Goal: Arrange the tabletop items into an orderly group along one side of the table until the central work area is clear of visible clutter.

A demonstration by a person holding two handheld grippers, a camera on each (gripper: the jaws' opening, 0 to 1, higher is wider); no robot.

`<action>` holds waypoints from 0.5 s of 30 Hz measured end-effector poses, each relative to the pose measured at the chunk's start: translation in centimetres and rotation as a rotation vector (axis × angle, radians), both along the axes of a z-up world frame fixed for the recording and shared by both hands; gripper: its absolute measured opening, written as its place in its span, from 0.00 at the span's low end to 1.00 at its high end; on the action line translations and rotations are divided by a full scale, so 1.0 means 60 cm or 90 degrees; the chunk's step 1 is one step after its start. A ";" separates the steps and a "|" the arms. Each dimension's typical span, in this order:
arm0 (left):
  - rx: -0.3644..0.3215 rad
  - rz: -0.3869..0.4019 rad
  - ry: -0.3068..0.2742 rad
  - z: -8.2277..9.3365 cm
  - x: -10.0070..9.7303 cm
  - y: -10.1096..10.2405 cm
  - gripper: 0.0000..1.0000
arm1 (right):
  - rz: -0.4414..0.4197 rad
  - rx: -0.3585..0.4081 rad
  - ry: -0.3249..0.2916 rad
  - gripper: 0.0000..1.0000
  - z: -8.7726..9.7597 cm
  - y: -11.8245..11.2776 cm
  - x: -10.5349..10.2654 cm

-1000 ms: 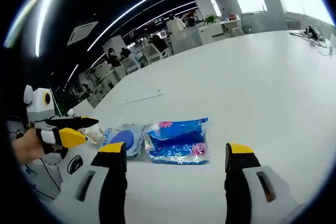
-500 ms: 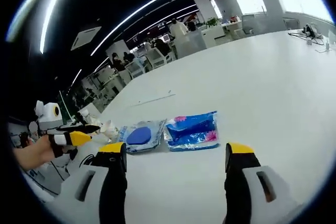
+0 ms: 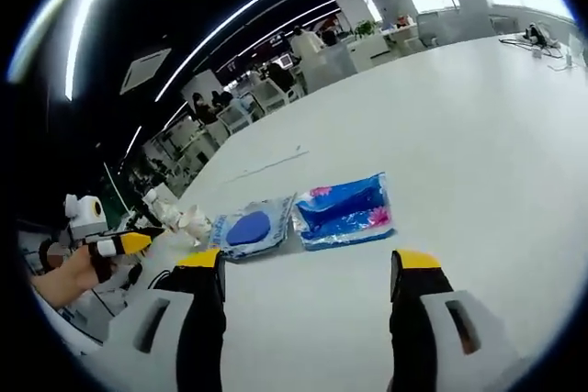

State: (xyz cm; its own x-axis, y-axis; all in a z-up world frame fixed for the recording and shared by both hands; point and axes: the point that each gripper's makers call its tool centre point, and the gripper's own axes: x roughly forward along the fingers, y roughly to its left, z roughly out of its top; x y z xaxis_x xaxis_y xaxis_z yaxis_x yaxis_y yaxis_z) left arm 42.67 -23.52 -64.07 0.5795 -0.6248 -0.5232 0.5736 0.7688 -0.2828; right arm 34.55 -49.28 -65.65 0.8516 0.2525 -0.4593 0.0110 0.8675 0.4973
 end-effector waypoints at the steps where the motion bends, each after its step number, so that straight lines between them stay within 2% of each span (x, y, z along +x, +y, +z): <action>1: 0.001 0.003 0.000 0.000 -0.003 0.008 0.79 | -0.002 0.003 -0.003 0.73 0.001 0.003 0.002; 8: 0.020 0.039 0.004 -0.012 -0.016 0.069 0.79 | -0.013 0.031 -0.014 0.74 0.009 0.014 0.009; 15: 0.031 0.078 0.016 -0.025 -0.028 0.117 0.79 | -0.002 0.042 -0.001 0.74 -0.005 0.025 0.003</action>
State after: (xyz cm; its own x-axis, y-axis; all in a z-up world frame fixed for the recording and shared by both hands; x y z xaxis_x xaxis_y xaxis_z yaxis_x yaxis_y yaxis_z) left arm 40.98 -16.53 -65.58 0.6365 -0.5236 -0.5664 0.4678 0.8459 -0.2563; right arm 34.76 -47.79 -65.93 0.8534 0.2801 -0.4397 0.0119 0.8327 0.5535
